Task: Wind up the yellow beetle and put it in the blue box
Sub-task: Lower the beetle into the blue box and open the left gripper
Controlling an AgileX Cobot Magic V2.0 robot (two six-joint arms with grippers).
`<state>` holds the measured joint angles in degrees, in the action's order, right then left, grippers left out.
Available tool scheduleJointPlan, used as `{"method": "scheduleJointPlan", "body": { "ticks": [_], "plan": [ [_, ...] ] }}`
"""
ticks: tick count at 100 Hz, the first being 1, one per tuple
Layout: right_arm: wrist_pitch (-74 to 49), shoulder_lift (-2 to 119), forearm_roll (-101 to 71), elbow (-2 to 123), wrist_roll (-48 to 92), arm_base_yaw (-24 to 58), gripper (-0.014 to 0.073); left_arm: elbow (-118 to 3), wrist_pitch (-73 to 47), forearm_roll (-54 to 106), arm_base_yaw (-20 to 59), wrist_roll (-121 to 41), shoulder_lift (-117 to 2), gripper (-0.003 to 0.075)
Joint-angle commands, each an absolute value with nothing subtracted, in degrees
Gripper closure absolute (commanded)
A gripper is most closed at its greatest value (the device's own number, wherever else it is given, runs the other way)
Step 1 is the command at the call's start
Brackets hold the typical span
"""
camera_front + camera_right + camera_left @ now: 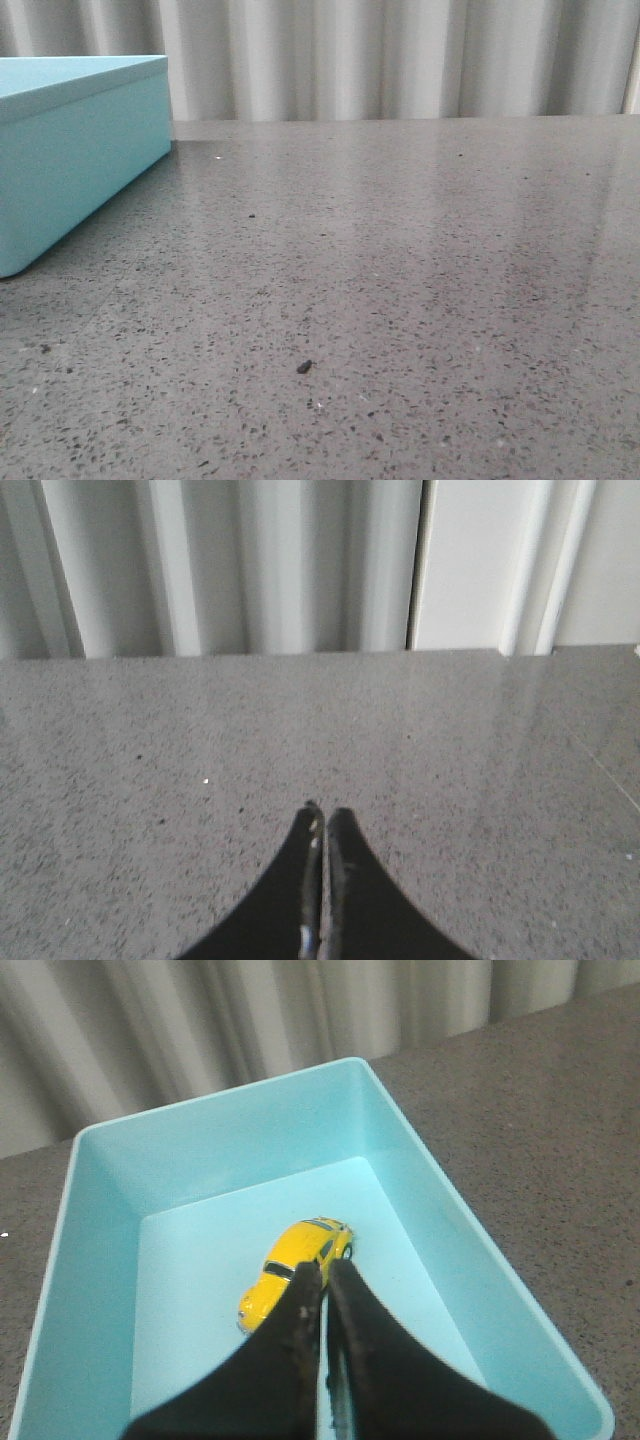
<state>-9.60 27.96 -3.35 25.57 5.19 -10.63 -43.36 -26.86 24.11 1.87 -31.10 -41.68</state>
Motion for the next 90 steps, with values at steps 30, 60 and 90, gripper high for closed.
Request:
{"method": "scheduleJointPlan", "body": {
  "ticks": [30, 60, 90],
  "plan": [
    [16.6, 28.3, -2.6, 12.7, 5.7, -10.8, 0.0655, -27.4, -14.3, 25.8, 1.8, -31.2, -22.0, 0.0741],
    [15.6, 28.3, -2.6, 11.6, 5.7, -10.8, 0.0655, -23.4, -16.2, 25.9, 1.8, -31.0, -13.7, 0.0741],
    [16.2, 25.8, -2.6, 11.5, 5.7, -10.8, 0.0655, -22.6, -18.5, 25.9, 1.8, -31.0, -7.5, 0.0741]
  ]
}}
